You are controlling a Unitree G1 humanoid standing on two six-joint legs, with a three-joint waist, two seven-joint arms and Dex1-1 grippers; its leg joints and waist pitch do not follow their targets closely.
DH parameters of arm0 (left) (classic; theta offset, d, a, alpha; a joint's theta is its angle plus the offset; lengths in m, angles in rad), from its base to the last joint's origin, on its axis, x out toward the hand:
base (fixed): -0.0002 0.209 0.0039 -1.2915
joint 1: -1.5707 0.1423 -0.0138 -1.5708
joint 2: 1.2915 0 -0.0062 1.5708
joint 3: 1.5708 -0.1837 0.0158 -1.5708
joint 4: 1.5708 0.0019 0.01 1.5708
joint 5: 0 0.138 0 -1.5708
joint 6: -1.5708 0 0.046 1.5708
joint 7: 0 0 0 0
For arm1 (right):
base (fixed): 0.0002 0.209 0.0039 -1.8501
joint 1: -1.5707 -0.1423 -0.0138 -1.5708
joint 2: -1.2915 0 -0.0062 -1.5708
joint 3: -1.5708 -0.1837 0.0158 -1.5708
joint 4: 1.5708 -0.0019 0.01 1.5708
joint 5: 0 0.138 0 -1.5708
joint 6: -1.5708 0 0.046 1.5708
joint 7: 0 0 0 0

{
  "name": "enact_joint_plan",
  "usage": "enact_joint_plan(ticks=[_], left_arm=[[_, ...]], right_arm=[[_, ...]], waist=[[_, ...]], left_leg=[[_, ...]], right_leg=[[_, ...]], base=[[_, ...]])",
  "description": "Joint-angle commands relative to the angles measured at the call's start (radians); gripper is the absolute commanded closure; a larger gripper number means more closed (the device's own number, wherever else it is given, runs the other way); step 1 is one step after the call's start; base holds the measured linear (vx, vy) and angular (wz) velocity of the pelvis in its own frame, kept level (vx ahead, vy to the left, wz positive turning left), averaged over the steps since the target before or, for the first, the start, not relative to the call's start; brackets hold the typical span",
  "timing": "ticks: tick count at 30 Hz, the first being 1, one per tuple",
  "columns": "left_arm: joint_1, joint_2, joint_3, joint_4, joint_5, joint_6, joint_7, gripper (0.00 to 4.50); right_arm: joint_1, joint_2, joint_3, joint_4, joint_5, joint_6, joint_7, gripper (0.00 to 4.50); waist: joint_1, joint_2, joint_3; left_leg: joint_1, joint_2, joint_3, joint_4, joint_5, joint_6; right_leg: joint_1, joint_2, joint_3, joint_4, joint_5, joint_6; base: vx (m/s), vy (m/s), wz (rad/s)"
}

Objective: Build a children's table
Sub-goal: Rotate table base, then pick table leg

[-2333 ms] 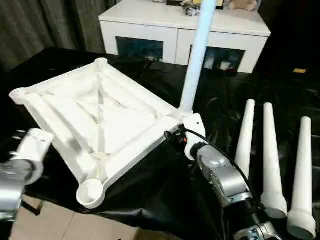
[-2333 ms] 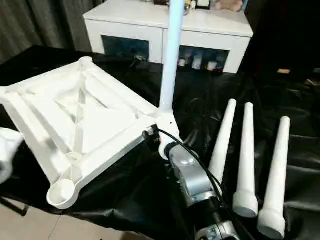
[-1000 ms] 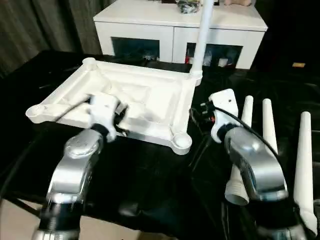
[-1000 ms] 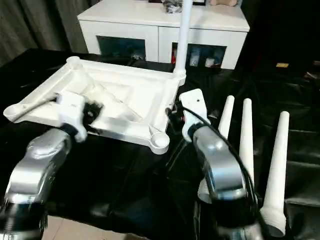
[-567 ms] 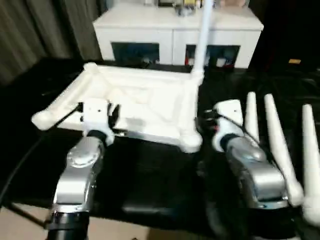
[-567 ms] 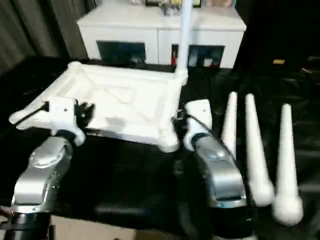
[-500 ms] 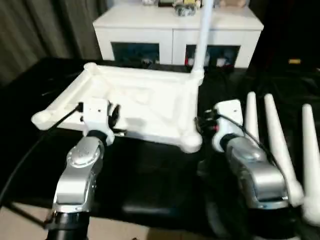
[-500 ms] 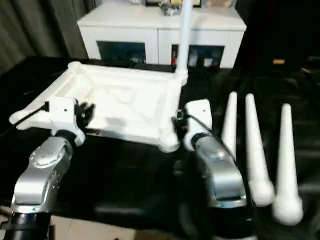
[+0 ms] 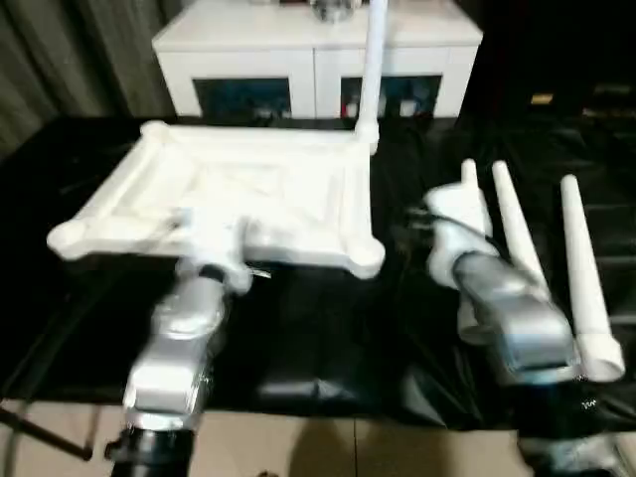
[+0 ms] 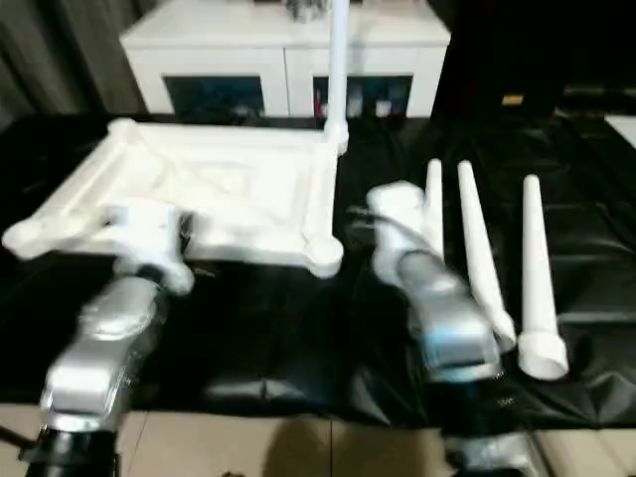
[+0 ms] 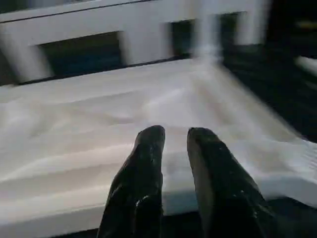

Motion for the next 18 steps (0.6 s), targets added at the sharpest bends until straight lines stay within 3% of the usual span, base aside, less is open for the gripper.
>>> enact_joint_plan(ticks=[1,3,4,6,7,9,10,12,14,18], left_arm=[[0.014,0.052,-0.040,-0.029,-0.021,0.017,-0.112,3.36],[0.029,0.139,-0.102,-0.079,-0.073,0.037,-0.280,3.36],[0.029,0.143,-0.104,-0.082,-0.078,0.039,-0.289,3.36],[0.035,0.208,-0.137,-0.138,-0.138,0.069,-0.413,3.36],[0.037,0.225,-0.146,-0.154,-0.153,0.078,-0.445,3.36],[0.033,0.254,-0.161,-0.181,-0.180,0.100,-0.492,3.36],[0.029,0.278,-0.172,-0.202,-0.203,0.123,-0.529,3.36],[0.023,0.297,-0.180,-0.217,-0.222,0.140,-0.557,3.36],[0.011,0.319,-0.190,-0.236,-0.245,0.163,-0.590,3.36],[-0.011,0.323,-0.192,-0.235,-0.237,0.160,-0.601,3.36]], right_arm=[[-0.044,-0.005,-0.009,0.046,0.009,0.032,0.014,0.68],[-0.094,-0.036,-0.026,0.123,0.003,0.072,0.009,0.30],[-0.097,-0.037,-0.026,0.126,0.002,0.076,0.009,0.26],[-0.133,-0.062,-0.023,0.168,-0.011,0.142,0.005,0.24],[-0.143,-0.068,-0.021,0.178,-0.016,0.164,0.002,0.12],[-0.157,-0.075,-0.015,0.201,-0.016,0.203,0.007,0.12],[-0.168,-0.074,-0.021,0.219,-0.008,0.237,0.011,0.12],[-0.177,-0.075,-0.021,0.240,-0.006,0.258,0.014,0.12],[-0.194,-0.064,-0.038,0.286,0.017,0.311,0.022,0.12],[-0.205,-0.039,-0.093,0.337,0.066,0.362,0.031,0.28]], waist=[[0.000,-0.011,-0.050],[-0.006,-0.010,-0.048],[-0.007,-0.013,-0.046],[-0.004,-0.014,-0.047],[-0.002,-0.011,-0.049],[-0.003,-0.016,-0.051],[-0.002,-0.012,-0.054],[-0.001,-0.013,-0.056],[0.000,-0.010,-0.057],[-0.001,-0.012,-0.053]], left_leg=[[0.020,0.108,-0.053,-0.080,-0.224,0.012],[0.022,0.110,-0.053,-0.085,-0.267,-0.008],[0.026,0.110,-0.047,-0.087,-0.284,-0.033],[0.032,0.107,-0.040,-0.083,-0.253,-0.039],[0.027,0.106,-0.038,-0.082,-0.219,-0.038],[0.029,0.107,-0.035,-0.080,-0.187,-0.029],[0.029,0.105,-0.032,-0.074,-0.137,-0.015],[0.028,0.104,-0.028,-0.071,-0.104,0.000],[0.029,0.103,-0.027,-0.069,-0.092,0.007],[0.033,0.107,-0.025,-0.074,-0.144,-0.013]], right_leg=[[0.035,-0.100,0.056,-0.092,-0.183,-0.183],[0.033,-0.101,0.055,-0.090,-0.195,-0.189],[0.031,-0.104,0.058,-0.090,-0.175,-0.200],[0.030,-0.106,0.061,-0.087,-0.122,-0.219],[0.035,-0.106,0.060,-0.081,-0.074,-0.228],[0.036,-0.105,0.059,-0.077,-0.021,-0.236],[0.038,-0.104,0.058,-0.071,0.046,-0.250],[0.041,-0.105,0.057,-0.069,0.084,-0.257],[0.042,-0.103,0.056,-0.068,0.091,-0.266],[0.042,-0.103,0.057,-0.072,0.030,-0.267]], base=[[-0.052,-0.033,-0.08],[0.000,0.000,0.00],[0.000,0.000,0.00],[0.000,0.000,0.00],[0.000,0.000,0.00],[0.000,0.000,0.00],[0.000,0.000,0.00],[0.000,0.000,0.00],[0.000,0.000,0.00],[0.000,0.000,0.00]])
